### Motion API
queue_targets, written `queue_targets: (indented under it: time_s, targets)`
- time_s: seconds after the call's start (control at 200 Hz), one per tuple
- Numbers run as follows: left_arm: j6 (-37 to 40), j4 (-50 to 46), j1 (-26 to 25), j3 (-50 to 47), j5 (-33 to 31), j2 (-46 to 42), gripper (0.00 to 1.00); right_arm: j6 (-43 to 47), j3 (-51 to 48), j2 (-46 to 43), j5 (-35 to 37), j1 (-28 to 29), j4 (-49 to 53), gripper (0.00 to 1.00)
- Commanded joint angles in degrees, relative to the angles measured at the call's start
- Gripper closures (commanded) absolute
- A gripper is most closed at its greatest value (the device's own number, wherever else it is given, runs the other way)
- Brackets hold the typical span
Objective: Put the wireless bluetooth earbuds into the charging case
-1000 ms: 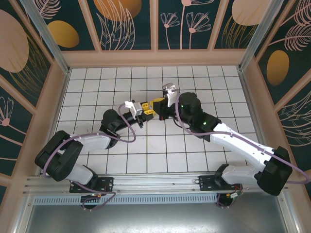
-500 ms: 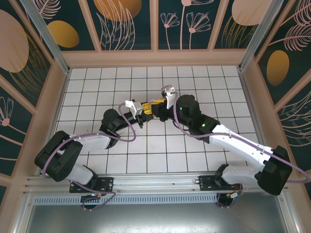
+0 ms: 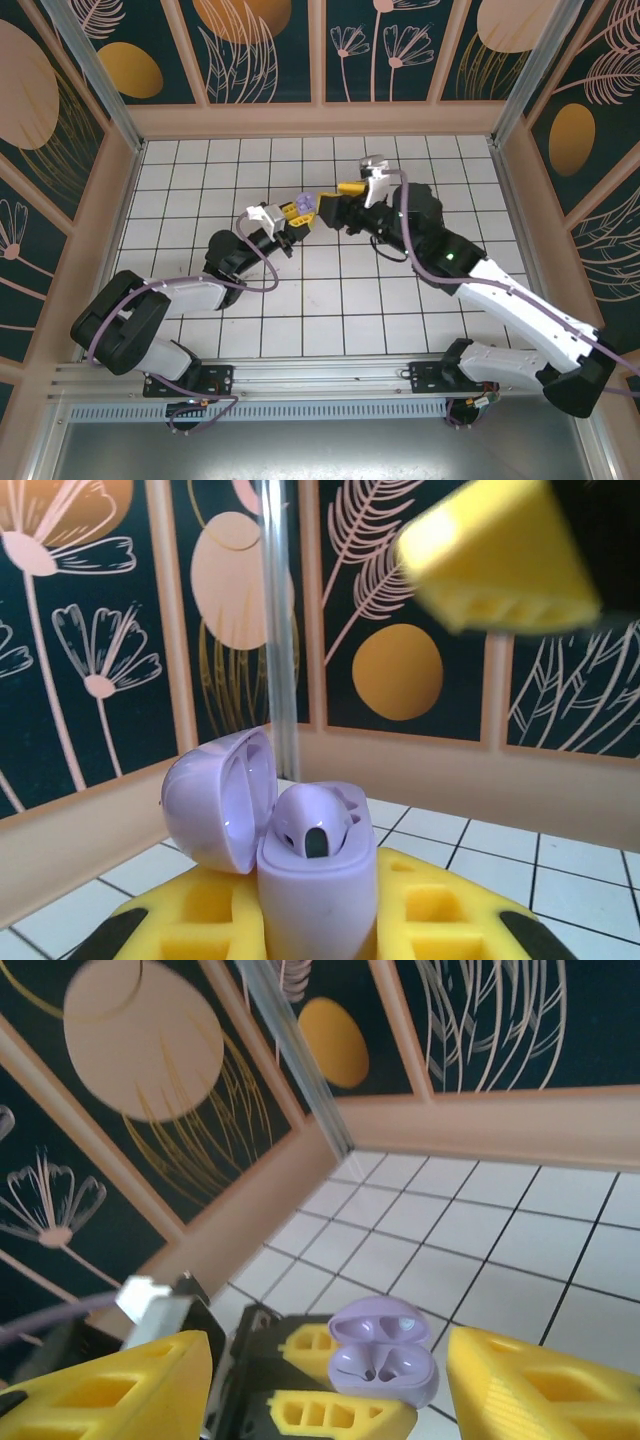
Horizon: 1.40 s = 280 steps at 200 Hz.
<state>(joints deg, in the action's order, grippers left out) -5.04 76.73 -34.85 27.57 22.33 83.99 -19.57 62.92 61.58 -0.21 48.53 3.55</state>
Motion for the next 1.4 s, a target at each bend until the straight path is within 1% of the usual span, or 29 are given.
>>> queue_targets:
  time_s: [0.0, 0.1, 0.17, 0.24, 0.375, 0.445, 0.47, 0.525, 0.671, 0.791, 1.081, 1.241, 1.346, 1.396]
  targets:
    - [-0.26, 4.76, -0.39, -1.58, -5.38, -1.61, 1.0, -5.73, 2.9, -0.87, 4.04, -1.79, 4.91, 0.36]
    - [0.55, 5.19, -0.27, -2.77, -9.77, -2.75, 1.0, -10.03, 3.79, 0.98, 6.42, -4.57, 10.08, 0.35]
    - [1.46, 5.02, -0.24, -3.63, -13.3, -3.96, 1.0, -13.63, 4.58, 3.52, 5.36, -7.26, 13.75, 0.35]
    - [2.37, 4.32, -0.12, -4.19, -16.07, -5.29, 1.0, -16.51, 4.37, 6.22, 4.13, -8.7, 15.06, 0.35]
    - [2.33, 2.12, 0.77, -4.95, -19.43, -8.15, 1.0, -19.66, 5.88, 13.92, 1.45, -9.14, 16.68, 0.37]
    - [2.24, 2.07, 1.31, -5.75, -20.61, -9.51, 1.0, -21.15, 7.65, 18.92, 1.3, -9.11, 17.88, 0.38]
    - [2.18, 2.02, 1.57, -6.06, -21.06, -9.94, 1.0, -21.41, 8.18, 20.65, -0.48, -9.08, 17.89, 0.39]
    - [1.87, 1.87, 2.22, -6.6, -22.04, -10.78, 1.0, -22.72, 9.51, 24.73, -1.37, -8.99, 18.51, 0.41]
    - [1.0, 1.04, 3.79, -7.42, -23.76, -12.74, 1.0, -26.08, 13.31, 34.6, -3.86, -8.68, 19.3, 0.45]
    - [1.0, 0.1, 4.35, -7.45, -24.7, -13.67, 1.0, -27.91, 17.57, 41.62, -4.07, -7.78, 20.92, 0.47]
    - [0.03, 1.67, 5.21, -8.41, -25.53, -14.02, 1.0, -26.63, 32.91, 57.51, -1.23, -5.06, 30.06, 0.48]
    - [0.2, 1.76, 5.62, -8.76, -25.61, -14.85, 1.0, -26.22, 37.59, 62.38, 0.78, -3.92, 32.95, 0.47]
    - [0.19, 1.67, 6.0, -9.03, -25.49, -15.6, 1.0, -26.44, 39.29, 64.45, 0.81, -3.58, 33.83, 0.47]
    - [0.2, 1.58, 6.15, -9.14, -25.31, -15.87, 1.0, -26.4, 40.33, 65.4, 2.27, -3.35, 34.42, 0.47]
